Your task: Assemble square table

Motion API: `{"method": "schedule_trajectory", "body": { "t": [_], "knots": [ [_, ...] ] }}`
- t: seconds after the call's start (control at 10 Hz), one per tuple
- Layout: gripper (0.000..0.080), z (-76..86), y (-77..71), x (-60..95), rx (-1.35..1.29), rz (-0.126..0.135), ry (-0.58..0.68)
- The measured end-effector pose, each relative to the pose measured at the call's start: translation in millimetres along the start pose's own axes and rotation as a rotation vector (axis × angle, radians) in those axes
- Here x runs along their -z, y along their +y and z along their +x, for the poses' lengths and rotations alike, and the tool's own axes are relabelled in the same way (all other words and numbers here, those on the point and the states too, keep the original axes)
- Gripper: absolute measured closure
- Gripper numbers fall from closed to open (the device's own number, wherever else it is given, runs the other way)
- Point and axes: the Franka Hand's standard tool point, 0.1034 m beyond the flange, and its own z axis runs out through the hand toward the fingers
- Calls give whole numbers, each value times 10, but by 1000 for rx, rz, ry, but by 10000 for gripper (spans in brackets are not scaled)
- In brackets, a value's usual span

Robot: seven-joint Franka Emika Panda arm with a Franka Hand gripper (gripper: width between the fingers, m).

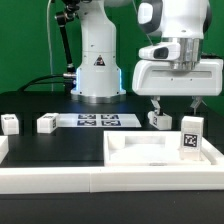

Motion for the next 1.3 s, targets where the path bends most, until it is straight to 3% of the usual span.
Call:
{"method": "schedule_trajectory", "body": {
  "t": [0.4, 0.7, 1.3],
  "knots": [
    [151, -192, -23, -50, 26, -4, -27],
    [151, -66, 114, -27, 120, -1, -10],
    [151, -81, 129, -46, 144, -3, -32]
  ]
}}
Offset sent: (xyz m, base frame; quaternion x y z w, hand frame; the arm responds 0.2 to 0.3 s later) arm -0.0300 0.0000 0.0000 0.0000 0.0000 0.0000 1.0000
